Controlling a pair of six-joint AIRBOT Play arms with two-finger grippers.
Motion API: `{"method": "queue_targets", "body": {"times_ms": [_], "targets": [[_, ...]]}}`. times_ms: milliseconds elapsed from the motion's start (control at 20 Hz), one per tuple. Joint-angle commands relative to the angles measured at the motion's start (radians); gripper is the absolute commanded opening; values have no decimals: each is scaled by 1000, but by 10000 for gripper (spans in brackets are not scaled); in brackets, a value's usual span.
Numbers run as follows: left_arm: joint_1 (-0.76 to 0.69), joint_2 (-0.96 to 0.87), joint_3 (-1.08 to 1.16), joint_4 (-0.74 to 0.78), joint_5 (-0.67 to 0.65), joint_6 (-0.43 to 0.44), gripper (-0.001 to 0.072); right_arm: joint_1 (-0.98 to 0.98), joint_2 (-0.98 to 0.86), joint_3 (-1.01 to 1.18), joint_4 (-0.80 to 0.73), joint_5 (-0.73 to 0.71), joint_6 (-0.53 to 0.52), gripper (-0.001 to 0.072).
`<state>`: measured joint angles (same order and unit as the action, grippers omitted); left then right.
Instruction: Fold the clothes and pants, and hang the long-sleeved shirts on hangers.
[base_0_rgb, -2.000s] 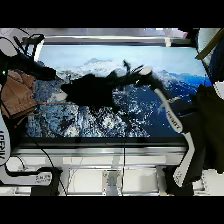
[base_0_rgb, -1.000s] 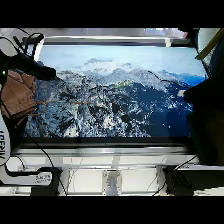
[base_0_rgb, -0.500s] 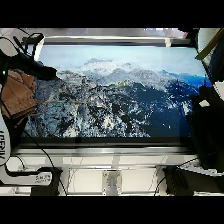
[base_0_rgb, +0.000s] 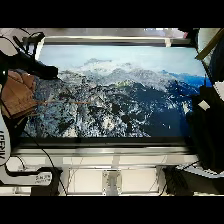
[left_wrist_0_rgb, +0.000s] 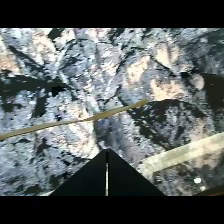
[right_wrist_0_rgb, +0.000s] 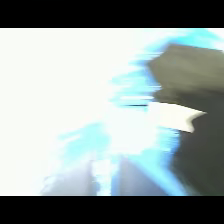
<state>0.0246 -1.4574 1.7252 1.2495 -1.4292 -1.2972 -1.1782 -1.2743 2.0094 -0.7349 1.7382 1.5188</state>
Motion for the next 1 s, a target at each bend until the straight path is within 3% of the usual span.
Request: {"method": "queue_targets", "body": {"times_ms": [0,100,200,300,400,950], "targets": [[-4,0,1,-151,13,-38,21,317,8,33,220,73,-89,9],[-22,1,1,-227,34,-43,20,580,9,1,114,96,-100,9],[-61,0,1,-242,69,-43,21,823,0,-21,-89,92,-137,9],[-92,-1,1,-237,90,-42,21,996,-11,-21,-321,94,-163,10],[-107,-1,1,-237,89,-42,21,1093,-10,-21,-440,95,-160,10],[-113,-1,1,-240,82,-42,22,1135,-10,-20,-413,94,-160,10]]}}
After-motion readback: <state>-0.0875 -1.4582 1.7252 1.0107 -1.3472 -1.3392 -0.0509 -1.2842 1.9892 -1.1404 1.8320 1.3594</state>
